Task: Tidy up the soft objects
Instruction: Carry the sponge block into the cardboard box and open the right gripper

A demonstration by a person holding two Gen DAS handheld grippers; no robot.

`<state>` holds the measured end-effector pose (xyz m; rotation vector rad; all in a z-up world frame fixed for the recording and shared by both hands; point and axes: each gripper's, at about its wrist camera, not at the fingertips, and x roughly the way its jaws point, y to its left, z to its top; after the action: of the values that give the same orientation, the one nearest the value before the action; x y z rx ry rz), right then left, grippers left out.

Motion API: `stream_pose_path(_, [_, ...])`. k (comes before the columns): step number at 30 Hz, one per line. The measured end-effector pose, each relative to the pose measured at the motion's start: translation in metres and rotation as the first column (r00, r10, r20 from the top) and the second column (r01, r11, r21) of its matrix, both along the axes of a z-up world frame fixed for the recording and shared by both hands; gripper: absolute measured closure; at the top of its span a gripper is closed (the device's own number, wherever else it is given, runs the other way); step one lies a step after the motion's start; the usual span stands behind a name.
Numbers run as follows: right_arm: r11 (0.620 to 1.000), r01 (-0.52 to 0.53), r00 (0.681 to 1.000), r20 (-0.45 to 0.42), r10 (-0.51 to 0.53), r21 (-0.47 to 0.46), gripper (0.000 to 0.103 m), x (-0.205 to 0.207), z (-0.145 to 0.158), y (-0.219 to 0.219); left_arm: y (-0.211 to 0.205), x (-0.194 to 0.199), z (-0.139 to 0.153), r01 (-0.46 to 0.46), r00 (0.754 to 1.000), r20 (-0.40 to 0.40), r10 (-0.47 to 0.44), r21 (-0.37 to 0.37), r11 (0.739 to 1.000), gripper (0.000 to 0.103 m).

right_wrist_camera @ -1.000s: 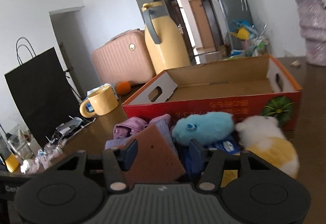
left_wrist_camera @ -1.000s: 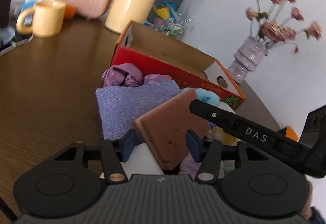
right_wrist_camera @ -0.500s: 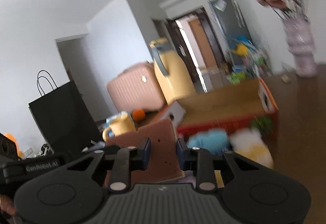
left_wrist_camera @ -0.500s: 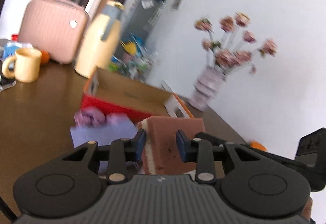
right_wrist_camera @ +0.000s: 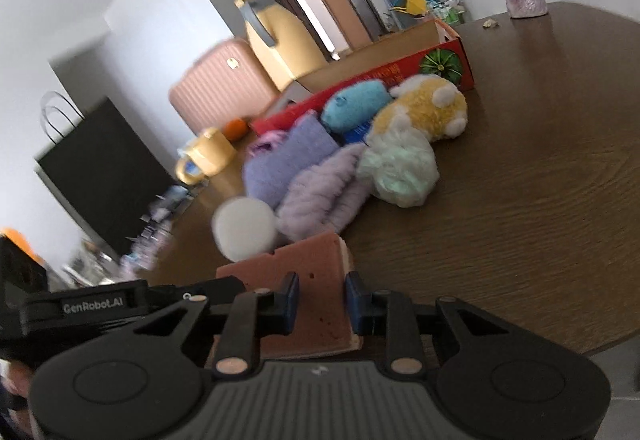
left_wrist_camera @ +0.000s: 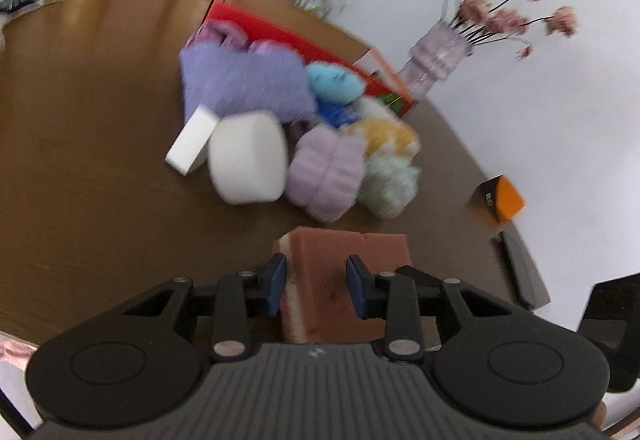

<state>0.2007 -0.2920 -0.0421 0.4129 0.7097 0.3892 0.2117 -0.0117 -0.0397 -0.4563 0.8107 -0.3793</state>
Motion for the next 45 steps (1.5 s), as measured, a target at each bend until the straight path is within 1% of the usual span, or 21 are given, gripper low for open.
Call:
stream_pose_path(2, [1.000,0.015,1.000,-0.003,-0.014,0.011,0.076,0.002,-0.005,0.000,0.003,0.005,-0.012,-0.023,0.999,-0.028,0.022,-0.015,1.000,0.060])
stream_pose_path(4, [1.000,0.023,1.000,0.005,-0.023,0.019,0.076,0.000,-0.006,-0.001,0.006,0.002,-0.014,-0.022,1.000,-0.011,0.021,-0.004,1.000,0.050])
stream_pose_path(6, [1.000,0.026,0.999,0.022,-0.027,0.013,0.075,-0.003,-0.006,-0.004,0.010,-0.004,-0.011,-0.003,1.000,0.015,0.003,0.004,1.000,0.049])
stream_pose_path(8, [0.999,0.020,0.999,0.026,-0.021,0.030,0.072,-0.002,-0.008,-0.008,0.013,-0.009,-0.008,0.018,1.000,0.025,-0.018,-0.018,1.000,0.049])
stream_pose_path(11, [0.999,0.022,0.999,0.024,-0.023,0.044,0.066,0.002,-0.011,-0.008,0.012,-0.011,-0.012,0.045,0.999,0.004,-0.044,-0.048,0.998,0.053])
stream_pose_path(12, [0.999,0.019,0.999,0.024,-0.020,0.044,0.066,0.003,-0.012,-0.008,0.010,-0.010,-0.013,0.051,0.999,-0.002,-0.051,-0.053,0.997,0.062])
stream_pose_path(13, [0.999,0.012,1.000,0.019,-0.013,0.048,0.066,0.004,-0.013,-0.007,0.009,-0.011,-0.014,0.055,0.998,-0.004,-0.055,-0.061,0.997,0.067])
stream_pose_path(16, [0.996,-0.001,1.000,0.005,0.000,0.091,0.068,0.005,-0.019,-0.008,0.008,-0.009,-0.016,0.049,0.999,-0.010,-0.050,-0.073,0.996,0.071])
stream_pose_path(18, [0.996,0.006,1.000,0.008,-0.006,0.090,0.069,0.004,-0.017,-0.009,0.007,-0.008,-0.013,0.036,0.999,-0.005,-0.037,-0.082,0.996,0.071])
stream_pose_path(21, [0.994,0.004,0.998,0.065,-0.011,0.111,0.069,0.004,0.005,-0.012,0.005,-0.006,0.008,0.050,0.996,0.080,-0.045,-0.069,0.996,0.071])
stream_pose_path(23, [0.994,0.010,0.993,0.118,-0.023,0.111,0.069,0.018,0.027,-0.012,0.008,0.011,0.028,0.065,0.990,0.128,-0.052,-0.100,0.993,0.071])
stream_pose_path(26, [0.994,0.013,0.983,0.183,-0.033,0.106,0.069,0.068,0.059,-0.007,0.013,0.056,0.058,0.078,0.979,0.194,-0.055,-0.111,0.991,0.071])
stream_pose_path(28, [0.998,0.007,0.975,0.219,-0.022,0.069,0.070,0.118,0.079,0.001,0.015,0.105,0.074,0.077,0.979,0.196,-0.057,-0.094,0.993,0.071])
stream_pose_path(31, [0.999,0.015,0.983,0.184,-0.023,0.042,0.070,0.221,0.097,0.019,0.024,0.201,0.083,0.031,0.992,0.125,-0.017,-0.113,0.993,0.071])
stream_pose_path(33, [0.999,0.040,0.993,0.113,-0.041,0.006,0.070,0.288,0.096,0.034,0.031,0.266,0.080,0.002,0.998,0.066,0.006,-0.123,0.992,0.071])
stream_pose_path(35, [0.999,0.027,0.999,0.047,-0.025,-0.036,0.069,0.344,0.089,0.051,0.032,0.323,0.073,-0.042,0.998,0.041,0.044,-0.049,0.998,0.071])
stream_pose_path(37, [0.998,0.032,0.999,-0.030,-0.034,-0.058,0.070,0.399,0.074,0.065,0.033,0.373,0.065,-0.094,0.995,-0.022,0.093,-0.011,0.996,0.071])
stream_pose_path(39, [0.999,0.037,0.993,-0.114,-0.039,-0.021,0.070,0.438,0.057,0.071,0.030,0.408,0.058,-0.128,0.991,-0.031,0.130,0.067,0.990,0.071])
stream_pose_path(41, [0.998,0.052,0.981,-0.184,-0.055,-0.021,0.069,0.465,0.043,0.078,0.022,0.433,0.050,-0.132,0.988,-0.055,0.142,0.146,0.980,0.071])
stream_pose_path(42, [0.998,0.044,0.980,-0.192,-0.049,-0.033,0.069,0.473,0.038,0.083,0.019,0.441,0.046,-0.133,0.988,-0.053,0.146,0.187,0.973,0.071])
stream_pose_path(45, [0.994,0.038,0.978,-0.199,-0.058,-0.102,0.074,0.486,0.031,0.098,0.007,0.451,0.044,-0.139,0.990,0.005,0.143,0.279,0.950,0.071])
